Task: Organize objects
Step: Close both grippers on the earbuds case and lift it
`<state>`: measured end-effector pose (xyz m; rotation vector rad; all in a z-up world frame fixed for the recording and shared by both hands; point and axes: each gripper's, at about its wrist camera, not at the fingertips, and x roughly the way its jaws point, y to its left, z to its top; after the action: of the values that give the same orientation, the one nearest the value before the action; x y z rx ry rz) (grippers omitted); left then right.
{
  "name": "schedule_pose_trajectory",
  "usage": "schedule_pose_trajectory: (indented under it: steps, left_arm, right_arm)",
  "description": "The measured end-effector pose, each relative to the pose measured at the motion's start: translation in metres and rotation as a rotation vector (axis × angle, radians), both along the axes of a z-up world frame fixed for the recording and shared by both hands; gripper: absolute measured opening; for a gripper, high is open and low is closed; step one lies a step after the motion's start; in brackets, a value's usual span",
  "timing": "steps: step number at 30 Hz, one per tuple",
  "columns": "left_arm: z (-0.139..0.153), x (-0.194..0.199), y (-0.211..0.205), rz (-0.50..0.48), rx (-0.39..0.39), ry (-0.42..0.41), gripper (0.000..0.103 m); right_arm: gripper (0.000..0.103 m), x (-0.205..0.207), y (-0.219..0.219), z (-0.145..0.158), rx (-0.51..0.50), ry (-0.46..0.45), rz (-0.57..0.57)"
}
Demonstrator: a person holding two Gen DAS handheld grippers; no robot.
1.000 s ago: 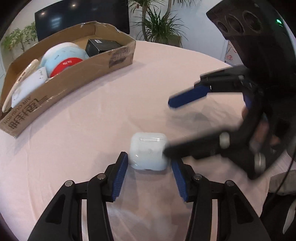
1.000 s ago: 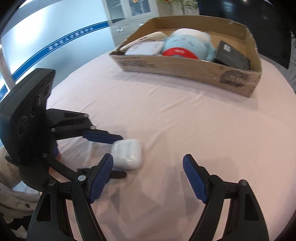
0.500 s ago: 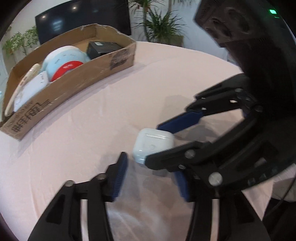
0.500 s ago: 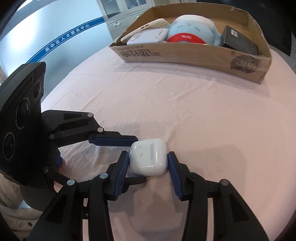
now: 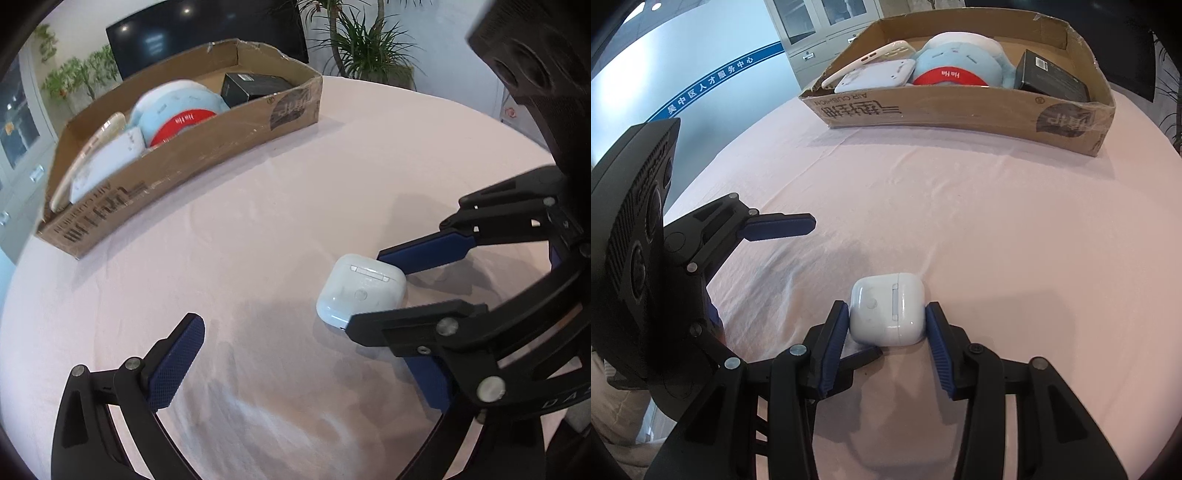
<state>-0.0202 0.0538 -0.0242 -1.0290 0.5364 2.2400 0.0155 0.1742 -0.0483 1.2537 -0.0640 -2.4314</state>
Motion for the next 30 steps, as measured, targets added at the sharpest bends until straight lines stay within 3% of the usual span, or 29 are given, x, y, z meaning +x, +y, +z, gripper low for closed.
schedule_pose_trajectory:
  steps: [2,4,5,6,9,12,13,15,18,21,24,25,27,29,30]
  left_arm:
    - [0.0,-0.002,-0.003,-0.056,0.053,-0.072,0.091]
    - [0.002,0.003,-0.003,-0.116,0.078,-0.088,0.067]
    - [0.005,0.009,-0.001,-0.158,0.082,-0.08,0.059]
    - [0.006,0.013,0.0,-0.186,0.086,-0.077,0.044]
    - [0.008,0.021,0.005,-0.21,0.063,-0.039,0.043]
    - [0.008,0.02,0.007,-0.177,0.043,-0.025,0.073]
    - [0.007,0.019,0.007,-0.172,0.039,-0.023,0.075]
    - [0.007,0.019,0.007,-0.188,0.052,-0.043,0.072]
    - [0.007,0.021,0.005,-0.238,0.093,-0.092,0.05]
    - [0.008,0.023,0.007,-0.252,0.094,-0.088,0.043]
    - [0.008,0.025,0.009,-0.251,0.087,-0.079,0.047]
    - [0.007,0.025,0.009,-0.239,0.081,-0.073,0.057]
    - [0.006,0.02,0.009,-0.204,0.076,-0.075,0.065]
    - [0.006,0.019,0.008,-0.209,0.09,-0.092,0.062]
    - [0.006,0.021,0.008,-0.233,0.096,-0.093,0.045]
  right_arm:
    - [0.041,0.001,0.0,0.0,0.008,0.004,-0.001]
    - [0.041,-0.001,0.001,0.001,0.021,0.002,0.004]
    - [0.041,-0.001,0.001,0.001,0.022,0.003,0.009]
    - [0.041,-0.001,0.001,0.0,0.021,0.001,0.011]
    - [0.041,-0.002,0.001,0.001,0.042,-0.002,0.026]
    - [0.041,-0.001,0.0,0.001,0.043,-0.026,0.071]
    - [0.041,-0.001,-0.001,0.001,0.042,-0.031,0.085]
    - [0.041,-0.001,-0.004,0.0,0.05,-0.038,0.097]
    - [0.041,-0.003,-0.004,0.0,0.048,-0.053,0.096]
    - [0.041,-0.006,-0.005,-0.001,0.041,-0.062,0.095]
    - [0.041,-0.005,-0.003,-0.001,0.037,-0.061,0.1]
    - [0.041,-0.005,-0.003,-0.001,0.036,-0.061,0.099]
    - [0.041,-0.005,-0.003,0.0,0.037,-0.065,0.099]
    - [0.041,-0.005,-0.004,0.0,0.042,-0.066,0.097]
    - [0.041,-0.004,-0.004,0.0,0.04,-0.067,0.096]
